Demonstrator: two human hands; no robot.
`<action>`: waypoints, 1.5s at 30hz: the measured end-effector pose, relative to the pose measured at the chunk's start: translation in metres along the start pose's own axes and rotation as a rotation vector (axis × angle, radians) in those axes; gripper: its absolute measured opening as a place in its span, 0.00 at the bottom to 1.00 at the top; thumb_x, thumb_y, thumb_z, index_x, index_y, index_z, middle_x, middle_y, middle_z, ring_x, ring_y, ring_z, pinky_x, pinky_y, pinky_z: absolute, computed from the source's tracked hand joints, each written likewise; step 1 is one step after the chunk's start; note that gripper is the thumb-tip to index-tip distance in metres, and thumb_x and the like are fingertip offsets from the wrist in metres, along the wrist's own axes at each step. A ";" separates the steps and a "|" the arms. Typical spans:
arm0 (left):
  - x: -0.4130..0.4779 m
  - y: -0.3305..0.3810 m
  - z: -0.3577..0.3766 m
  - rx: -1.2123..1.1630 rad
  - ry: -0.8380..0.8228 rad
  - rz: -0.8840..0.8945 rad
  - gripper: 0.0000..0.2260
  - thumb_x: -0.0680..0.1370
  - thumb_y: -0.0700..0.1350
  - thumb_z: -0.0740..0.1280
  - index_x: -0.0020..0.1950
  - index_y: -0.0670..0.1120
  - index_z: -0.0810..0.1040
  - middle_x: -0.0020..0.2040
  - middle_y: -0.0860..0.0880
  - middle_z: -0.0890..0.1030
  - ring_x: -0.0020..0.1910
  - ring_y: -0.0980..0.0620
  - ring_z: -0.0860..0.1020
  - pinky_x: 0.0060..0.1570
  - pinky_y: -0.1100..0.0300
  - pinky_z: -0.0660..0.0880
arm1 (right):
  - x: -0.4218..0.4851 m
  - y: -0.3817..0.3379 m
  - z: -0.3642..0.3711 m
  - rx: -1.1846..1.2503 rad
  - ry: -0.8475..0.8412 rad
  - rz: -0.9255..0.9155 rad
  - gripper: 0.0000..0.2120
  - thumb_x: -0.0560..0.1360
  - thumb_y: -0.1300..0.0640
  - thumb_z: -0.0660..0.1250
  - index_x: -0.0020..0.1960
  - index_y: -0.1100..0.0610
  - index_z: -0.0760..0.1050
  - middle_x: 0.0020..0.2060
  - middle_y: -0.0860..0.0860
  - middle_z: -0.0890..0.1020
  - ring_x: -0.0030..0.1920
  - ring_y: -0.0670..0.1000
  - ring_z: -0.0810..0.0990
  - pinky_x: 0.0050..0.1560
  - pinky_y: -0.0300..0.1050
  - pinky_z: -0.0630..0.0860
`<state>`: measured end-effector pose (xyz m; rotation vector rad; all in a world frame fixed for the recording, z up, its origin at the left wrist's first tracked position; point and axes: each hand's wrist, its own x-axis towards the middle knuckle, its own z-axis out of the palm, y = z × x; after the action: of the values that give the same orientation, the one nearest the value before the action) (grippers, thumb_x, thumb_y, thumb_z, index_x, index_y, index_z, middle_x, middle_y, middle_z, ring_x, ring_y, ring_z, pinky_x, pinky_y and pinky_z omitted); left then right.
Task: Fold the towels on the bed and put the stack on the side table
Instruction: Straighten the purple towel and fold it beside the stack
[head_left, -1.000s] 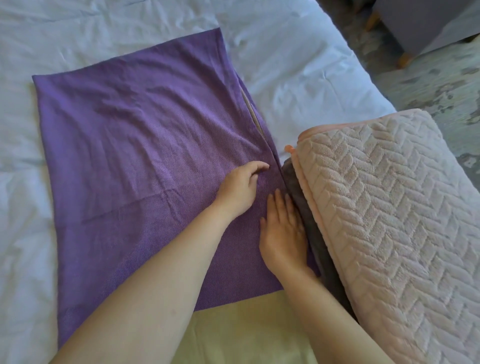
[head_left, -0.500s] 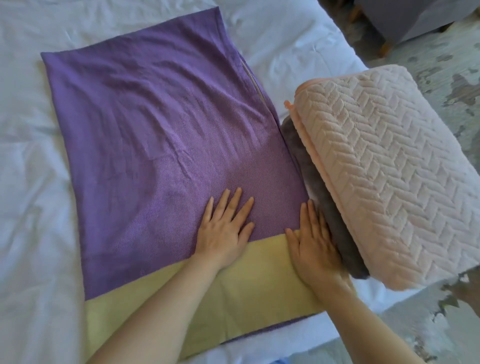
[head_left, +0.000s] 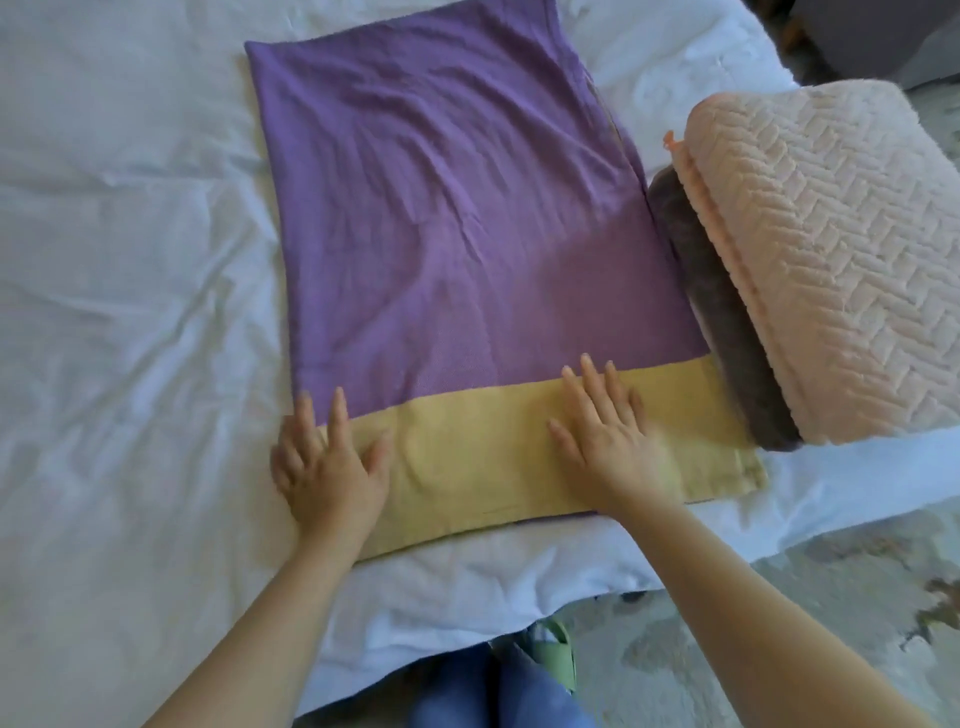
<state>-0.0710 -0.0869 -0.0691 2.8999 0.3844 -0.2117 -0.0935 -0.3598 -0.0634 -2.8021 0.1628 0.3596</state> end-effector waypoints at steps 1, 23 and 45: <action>-0.002 -0.013 -0.003 -0.064 -0.004 -0.144 0.32 0.75 0.57 0.67 0.75 0.46 0.62 0.75 0.40 0.60 0.71 0.36 0.61 0.68 0.42 0.58 | 0.003 -0.007 0.006 -0.026 -0.040 -0.039 0.29 0.79 0.39 0.46 0.78 0.46 0.46 0.78 0.45 0.45 0.77 0.50 0.40 0.74 0.49 0.38; -0.047 -0.088 -0.004 -0.266 -0.092 -0.367 0.20 0.79 0.60 0.58 0.36 0.45 0.66 0.34 0.47 0.73 0.38 0.42 0.72 0.36 0.54 0.66 | -0.048 0.057 -0.011 -0.109 -0.056 -0.490 0.33 0.67 0.54 0.76 0.70 0.51 0.70 0.70 0.51 0.71 0.69 0.58 0.70 0.68 0.57 0.66; -0.012 -0.085 -0.025 -0.538 -0.197 -0.346 0.17 0.78 0.54 0.65 0.58 0.42 0.75 0.51 0.47 0.80 0.51 0.45 0.78 0.45 0.57 0.69 | -0.008 0.053 -0.043 0.071 -0.031 -0.232 0.22 0.77 0.46 0.63 0.69 0.54 0.71 0.65 0.51 0.73 0.66 0.56 0.70 0.62 0.52 0.71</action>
<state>-0.1031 -0.0041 -0.0587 2.2500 0.7711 -0.3774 -0.0993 -0.4233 -0.0367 -2.7058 -0.1519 0.3334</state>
